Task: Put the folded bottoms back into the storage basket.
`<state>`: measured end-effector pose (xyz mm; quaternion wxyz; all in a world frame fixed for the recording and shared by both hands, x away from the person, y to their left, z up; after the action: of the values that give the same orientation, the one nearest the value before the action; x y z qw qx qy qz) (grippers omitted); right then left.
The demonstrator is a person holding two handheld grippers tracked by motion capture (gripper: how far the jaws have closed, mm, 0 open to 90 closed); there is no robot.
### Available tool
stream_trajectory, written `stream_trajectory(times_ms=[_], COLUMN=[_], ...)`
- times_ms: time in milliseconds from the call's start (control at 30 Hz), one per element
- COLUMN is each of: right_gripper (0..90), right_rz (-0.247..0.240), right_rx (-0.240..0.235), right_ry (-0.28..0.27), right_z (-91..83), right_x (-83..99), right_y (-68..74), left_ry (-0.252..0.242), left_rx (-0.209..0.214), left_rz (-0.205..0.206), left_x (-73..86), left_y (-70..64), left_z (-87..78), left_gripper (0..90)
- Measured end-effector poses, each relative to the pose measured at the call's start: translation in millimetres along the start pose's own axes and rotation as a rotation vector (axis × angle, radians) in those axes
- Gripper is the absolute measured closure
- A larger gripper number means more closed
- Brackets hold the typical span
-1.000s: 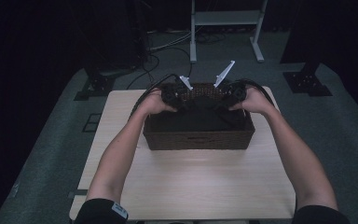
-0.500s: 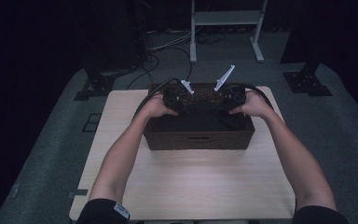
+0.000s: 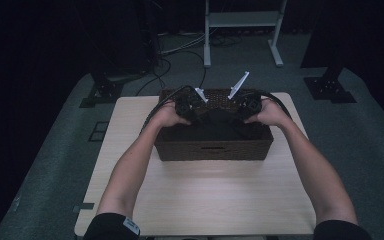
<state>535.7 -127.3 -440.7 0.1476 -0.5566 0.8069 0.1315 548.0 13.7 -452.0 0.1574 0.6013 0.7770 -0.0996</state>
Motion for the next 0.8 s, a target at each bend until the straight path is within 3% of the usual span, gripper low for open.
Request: stream_trajectory(times_ms=[700,800], right_gripper=[71.3,69.2], right_rz=[0.019,0.017], right_rx=[0.002,0.000], right_ry=[0.007,0.013], right_z=[5.0,8.2], right_x=[1.8,1.7], right_y=[-3.7,-4.6], left_ry=[0.002,-0.016], left_rx=[-0.008,-0.014], left_rz=[-0.005,-0.039], left_x=[1.0,1.3], left_y=[4.2,7.5], left_z=[6.3,5.0], left_gripper=[76.4,72.0])
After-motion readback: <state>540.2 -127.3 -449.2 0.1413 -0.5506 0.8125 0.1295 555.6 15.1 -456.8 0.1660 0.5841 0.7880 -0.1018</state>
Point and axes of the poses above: each handheld gripper's, and its own axes: z roughly forward along the jaws, x roughly out of its underside, y roughly to its left, the point moved 10 cm from there along z, roughly forward along the jaws, and after that the axes turned 5 degrees about y, right-handed, at the moved point
